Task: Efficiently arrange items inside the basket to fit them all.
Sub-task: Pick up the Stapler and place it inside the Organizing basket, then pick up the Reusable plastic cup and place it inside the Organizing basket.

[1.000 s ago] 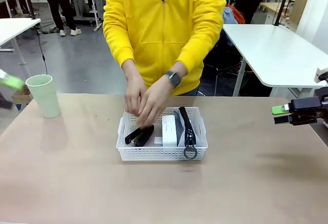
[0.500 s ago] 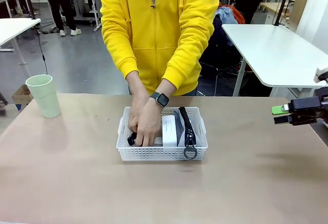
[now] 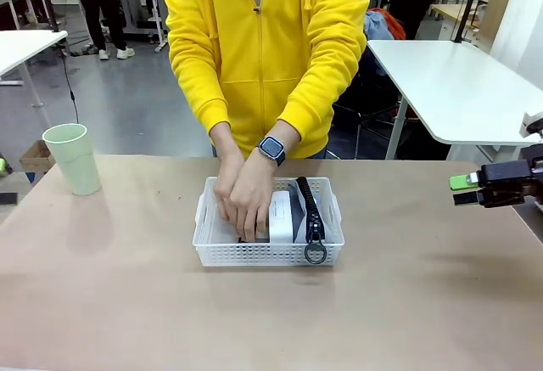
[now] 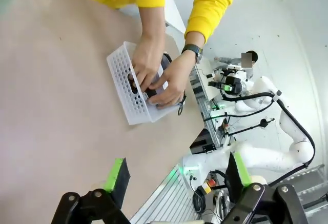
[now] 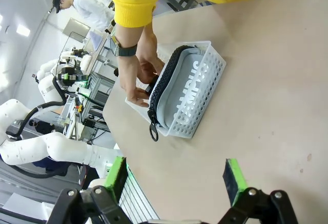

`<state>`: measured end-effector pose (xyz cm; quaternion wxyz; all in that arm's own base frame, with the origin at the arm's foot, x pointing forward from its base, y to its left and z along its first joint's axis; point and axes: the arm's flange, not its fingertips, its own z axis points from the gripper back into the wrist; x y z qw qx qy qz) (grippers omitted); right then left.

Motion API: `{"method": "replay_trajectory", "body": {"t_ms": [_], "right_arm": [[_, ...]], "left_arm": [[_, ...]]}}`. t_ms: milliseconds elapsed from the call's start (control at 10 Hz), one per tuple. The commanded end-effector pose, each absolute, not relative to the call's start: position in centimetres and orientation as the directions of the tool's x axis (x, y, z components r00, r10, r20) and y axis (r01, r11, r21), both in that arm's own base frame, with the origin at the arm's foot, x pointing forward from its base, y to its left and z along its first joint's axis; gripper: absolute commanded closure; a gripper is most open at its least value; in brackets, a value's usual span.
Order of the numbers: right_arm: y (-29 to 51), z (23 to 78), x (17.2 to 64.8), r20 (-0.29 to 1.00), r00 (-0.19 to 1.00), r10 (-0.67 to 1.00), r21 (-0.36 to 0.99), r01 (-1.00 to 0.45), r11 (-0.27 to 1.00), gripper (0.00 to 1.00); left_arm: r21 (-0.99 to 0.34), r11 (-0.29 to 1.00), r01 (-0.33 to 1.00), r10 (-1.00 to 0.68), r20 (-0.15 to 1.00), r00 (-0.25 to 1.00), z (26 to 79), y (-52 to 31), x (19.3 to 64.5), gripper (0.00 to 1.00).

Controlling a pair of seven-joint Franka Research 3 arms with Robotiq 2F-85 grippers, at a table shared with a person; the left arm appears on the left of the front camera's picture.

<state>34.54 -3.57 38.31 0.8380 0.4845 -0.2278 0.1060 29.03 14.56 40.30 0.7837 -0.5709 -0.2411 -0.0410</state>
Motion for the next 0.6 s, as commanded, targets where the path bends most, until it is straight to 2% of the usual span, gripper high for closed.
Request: {"method": "replay_trajectory", "body": {"t_ms": [0, 500], "right_arm": [[-3.49, 38.58, 34.47, 0.471, 0.881, -0.048, 0.77, -0.384, 0.51, 0.0], [-3.49, 38.58, 34.47, 0.471, 0.881, -0.048, 0.77, -0.384, 0.51, 0.0]], "left_arm": [[-0.869, 0.334, 0.364, 0.219, 0.448, 0.867, 40.5, 13.95, 28.85, 0.0], [-0.869, 0.334, 0.364, 0.219, 0.448, 0.867, 40.5, 13.95, 28.85, 0.0]]}}
